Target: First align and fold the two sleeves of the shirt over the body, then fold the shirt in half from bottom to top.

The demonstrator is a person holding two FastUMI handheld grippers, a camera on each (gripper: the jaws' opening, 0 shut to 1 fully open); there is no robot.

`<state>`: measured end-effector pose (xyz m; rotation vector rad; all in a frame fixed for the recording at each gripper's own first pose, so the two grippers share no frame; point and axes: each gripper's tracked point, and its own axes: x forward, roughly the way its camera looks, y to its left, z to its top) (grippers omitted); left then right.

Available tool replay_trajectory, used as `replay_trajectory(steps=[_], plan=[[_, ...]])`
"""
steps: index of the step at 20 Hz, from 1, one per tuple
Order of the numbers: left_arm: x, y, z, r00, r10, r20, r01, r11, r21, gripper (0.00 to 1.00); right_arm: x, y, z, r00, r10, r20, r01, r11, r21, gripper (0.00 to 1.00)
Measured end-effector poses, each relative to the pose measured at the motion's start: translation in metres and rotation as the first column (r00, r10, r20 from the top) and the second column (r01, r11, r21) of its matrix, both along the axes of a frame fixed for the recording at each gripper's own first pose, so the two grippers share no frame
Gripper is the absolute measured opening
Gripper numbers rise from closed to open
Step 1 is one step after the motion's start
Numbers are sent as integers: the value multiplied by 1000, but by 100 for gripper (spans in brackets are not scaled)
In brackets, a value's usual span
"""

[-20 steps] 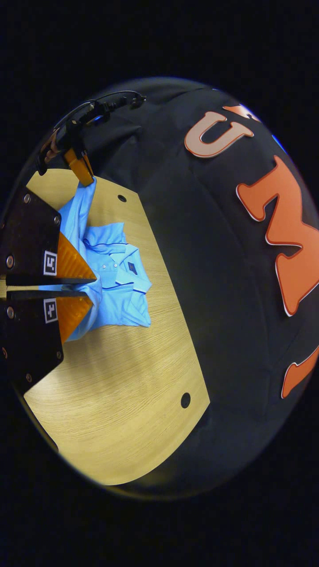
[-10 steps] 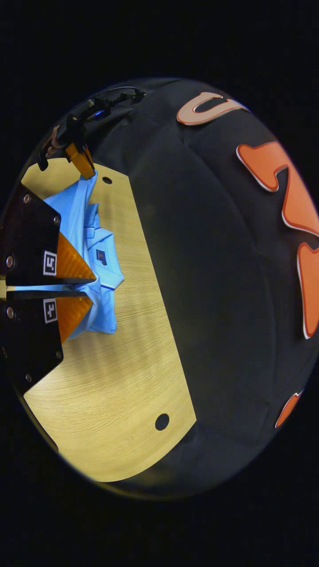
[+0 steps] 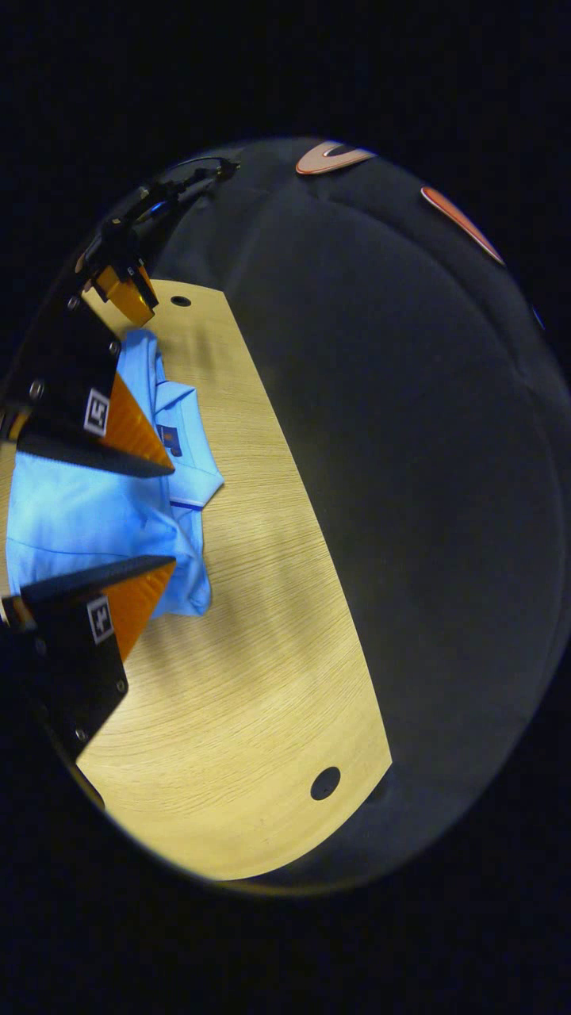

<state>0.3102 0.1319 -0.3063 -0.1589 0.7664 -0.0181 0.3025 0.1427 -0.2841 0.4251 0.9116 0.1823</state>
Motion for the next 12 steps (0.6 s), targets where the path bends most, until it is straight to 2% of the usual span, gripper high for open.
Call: replay_trajectory(steps=[1, 2, 3, 4, 7, 10, 12], plan=[[-8, 2, 7, 1000, 15, 5, -15, 1000, -19, 83, -4, -2, 4, 1000, 13, 12, -12, 1000, -21, 70], [-18, 5, 16, 999, 33, 9, -33, 999, -25, 87, -9, -6, 11, 999, 23, 33, -22, 999, -42, 82], [-29, 10, 22, 999, 43, 14, -43, 999, -20, 96, -13, -8, 19, 998, 35, 58, -31, 998, -61, 87], [-39, 15, 30, 998, 53, 29, -53, 999, -4, 99, -20, -13, 28, 995, 44, 86, -37, 996, -79, 92], [-66, 22, 67, 991, 77, 111, -82, 996, 45, 100, -47, -27, 55, 984, 80, 159, -61, 991, -119, 96], [-105, 15, 95, 980, 110, 165, -117, 993, 33, 100, -86, -35, 68, 973, 110, 204, -85, 988, -128, 97], [-131, 8, 117, 968, 112, 224, -128, 990, 56, 100, -108, -48, 85, 957, 132, 259, -88, 981, -173, 97]])
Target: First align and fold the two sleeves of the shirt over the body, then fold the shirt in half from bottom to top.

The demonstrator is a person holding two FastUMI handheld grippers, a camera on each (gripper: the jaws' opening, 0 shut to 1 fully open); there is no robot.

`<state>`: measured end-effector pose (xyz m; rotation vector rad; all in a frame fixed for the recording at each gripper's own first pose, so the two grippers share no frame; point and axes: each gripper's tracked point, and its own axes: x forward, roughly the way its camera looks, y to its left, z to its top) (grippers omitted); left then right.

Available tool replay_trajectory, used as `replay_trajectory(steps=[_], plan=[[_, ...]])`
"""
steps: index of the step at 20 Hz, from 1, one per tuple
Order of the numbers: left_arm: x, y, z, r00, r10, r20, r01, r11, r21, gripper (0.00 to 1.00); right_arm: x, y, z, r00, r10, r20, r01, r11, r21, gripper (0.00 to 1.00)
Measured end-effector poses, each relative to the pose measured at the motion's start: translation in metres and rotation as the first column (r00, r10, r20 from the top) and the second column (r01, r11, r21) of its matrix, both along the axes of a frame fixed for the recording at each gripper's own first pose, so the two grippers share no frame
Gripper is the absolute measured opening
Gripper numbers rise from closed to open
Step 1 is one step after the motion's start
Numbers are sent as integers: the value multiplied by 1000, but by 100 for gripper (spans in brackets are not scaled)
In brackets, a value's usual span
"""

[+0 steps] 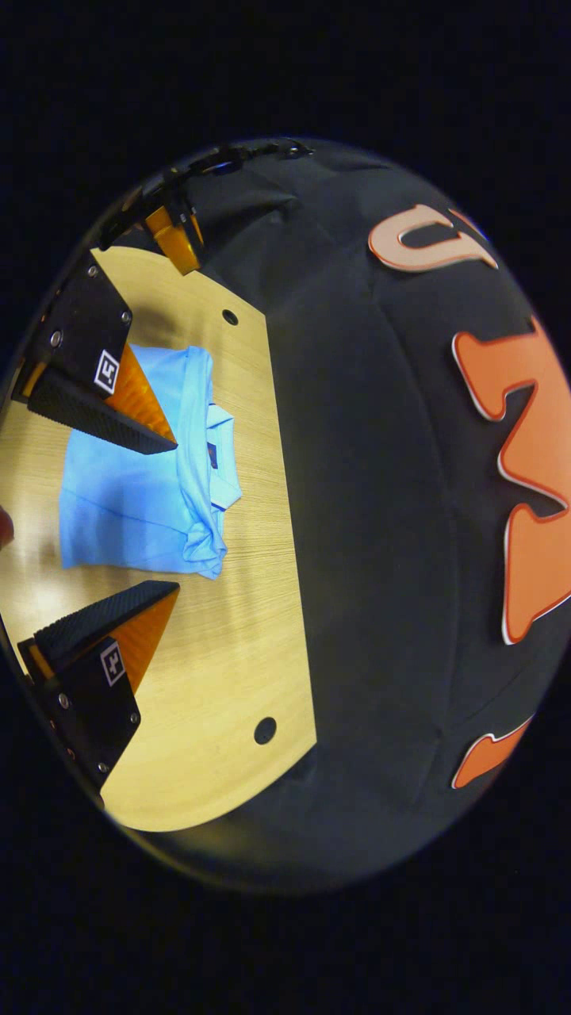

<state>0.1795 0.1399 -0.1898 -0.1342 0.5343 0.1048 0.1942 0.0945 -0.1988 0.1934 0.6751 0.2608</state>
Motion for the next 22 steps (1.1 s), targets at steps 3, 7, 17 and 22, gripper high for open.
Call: replay_trajectory(steps=[3, 7, 17, 22], plan=[[-40, -20, 33, 999, -4, 48, 2, 999, 47, 99, -36, -3, 34, 994, -6, 105, 7, 1000, -10, 96], [-95, -43, 82, 990, -2, 142, -8, 997, 71, 100, -89, -1, 78, 981, 30, 191, -35, 999, 20, 97], [-213, -115, 159, 927, 14, 376, -63, 991, 119, 99, -194, -40, 135, 894, 18, 449, -28, 999, 15, 97], [-247, -135, 157, 913, 29, 406, -79, 991, 108, 99, -224, -48, 142, 862, 60, 504, -60, 998, -17, 96]])
